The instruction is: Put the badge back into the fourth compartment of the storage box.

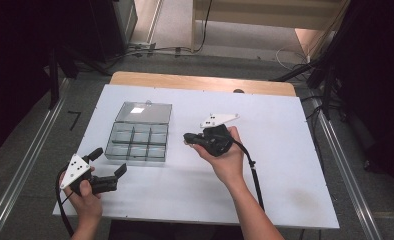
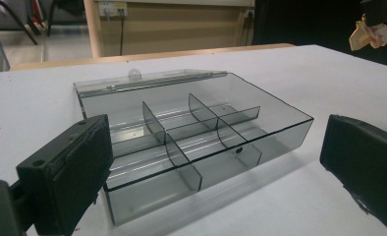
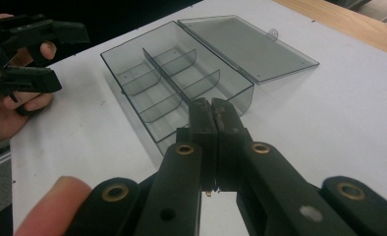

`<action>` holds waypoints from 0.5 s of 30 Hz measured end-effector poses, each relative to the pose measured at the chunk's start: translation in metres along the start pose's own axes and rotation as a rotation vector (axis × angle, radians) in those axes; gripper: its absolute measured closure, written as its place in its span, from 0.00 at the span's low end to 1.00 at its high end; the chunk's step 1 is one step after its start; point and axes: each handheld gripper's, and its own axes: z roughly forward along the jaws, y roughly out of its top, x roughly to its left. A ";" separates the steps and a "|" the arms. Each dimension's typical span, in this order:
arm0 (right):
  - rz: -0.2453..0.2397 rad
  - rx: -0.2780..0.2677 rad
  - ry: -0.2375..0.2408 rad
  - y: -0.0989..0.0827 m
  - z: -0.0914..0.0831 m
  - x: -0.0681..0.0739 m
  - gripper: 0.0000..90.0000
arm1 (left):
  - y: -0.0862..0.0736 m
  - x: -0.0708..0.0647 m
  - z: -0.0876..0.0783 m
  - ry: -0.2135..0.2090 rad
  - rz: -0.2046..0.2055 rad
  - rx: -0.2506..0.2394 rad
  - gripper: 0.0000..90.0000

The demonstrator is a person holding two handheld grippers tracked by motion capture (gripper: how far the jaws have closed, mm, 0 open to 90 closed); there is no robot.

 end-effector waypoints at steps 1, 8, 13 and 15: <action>0.002 0.001 0.001 0.001 0.001 0.000 0.97 | 0.000 0.000 0.000 0.000 0.000 0.000 0.00; -0.005 0.002 0.009 0.006 0.008 0.003 0.97 | 0.000 0.000 0.000 0.000 0.000 0.000 0.00; -0.014 0.003 0.013 0.010 0.012 0.004 0.97 | 0.000 0.000 0.000 0.000 -0.001 0.000 0.00; -0.013 0.003 0.015 0.012 0.014 0.005 0.97 | 0.000 0.000 0.000 0.000 -0.001 -0.001 0.00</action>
